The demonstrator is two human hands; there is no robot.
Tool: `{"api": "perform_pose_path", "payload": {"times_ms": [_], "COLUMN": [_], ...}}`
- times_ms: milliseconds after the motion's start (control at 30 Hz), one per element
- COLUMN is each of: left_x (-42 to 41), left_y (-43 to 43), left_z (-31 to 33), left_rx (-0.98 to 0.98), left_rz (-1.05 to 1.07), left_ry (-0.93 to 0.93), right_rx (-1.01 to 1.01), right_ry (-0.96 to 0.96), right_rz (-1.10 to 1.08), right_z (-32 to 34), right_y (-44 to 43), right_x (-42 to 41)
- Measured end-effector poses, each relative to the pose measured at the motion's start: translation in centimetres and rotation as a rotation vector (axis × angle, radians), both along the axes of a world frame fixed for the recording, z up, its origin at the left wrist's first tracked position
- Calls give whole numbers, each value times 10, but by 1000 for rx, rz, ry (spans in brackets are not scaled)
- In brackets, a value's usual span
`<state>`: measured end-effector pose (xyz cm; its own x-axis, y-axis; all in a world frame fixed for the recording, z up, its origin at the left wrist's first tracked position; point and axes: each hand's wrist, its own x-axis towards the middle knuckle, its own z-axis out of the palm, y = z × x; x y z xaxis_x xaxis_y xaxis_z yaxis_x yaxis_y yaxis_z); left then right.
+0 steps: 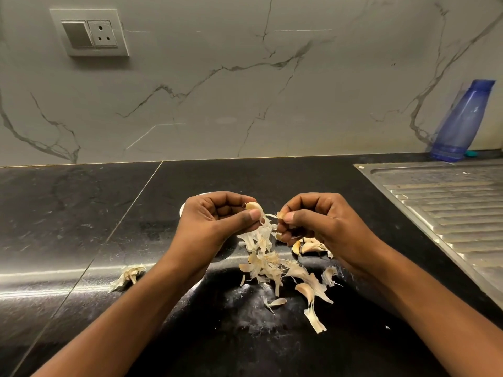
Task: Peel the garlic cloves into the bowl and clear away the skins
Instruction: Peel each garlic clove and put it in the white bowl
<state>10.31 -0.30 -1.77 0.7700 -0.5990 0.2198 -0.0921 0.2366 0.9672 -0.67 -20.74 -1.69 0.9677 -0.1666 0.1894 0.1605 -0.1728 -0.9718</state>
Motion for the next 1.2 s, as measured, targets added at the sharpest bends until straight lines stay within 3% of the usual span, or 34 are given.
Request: {"api": "perform_pose_path", "payload": {"times_ms": [300, 600, 1033, 1200], "left_x": [4, 0, -4, -3], "left_y": [2, -2, 0, 2], "left_z": [2, 1, 1, 3], "left_rx": [-26, 15, 119, 88], "left_rz": [26, -23, -110, -183], "left_ry": [128, 174, 81, 176], "right_rx": [-5, -439, -544, -377], "right_ry": [-49, -59, -289, -249], "right_rz": [-10, -85, -111, -26], "right_z": [5, -5, -13, -7], "right_y": [-1, 4, 1, -2], "right_x": [-2, -2, 0, -3]}}
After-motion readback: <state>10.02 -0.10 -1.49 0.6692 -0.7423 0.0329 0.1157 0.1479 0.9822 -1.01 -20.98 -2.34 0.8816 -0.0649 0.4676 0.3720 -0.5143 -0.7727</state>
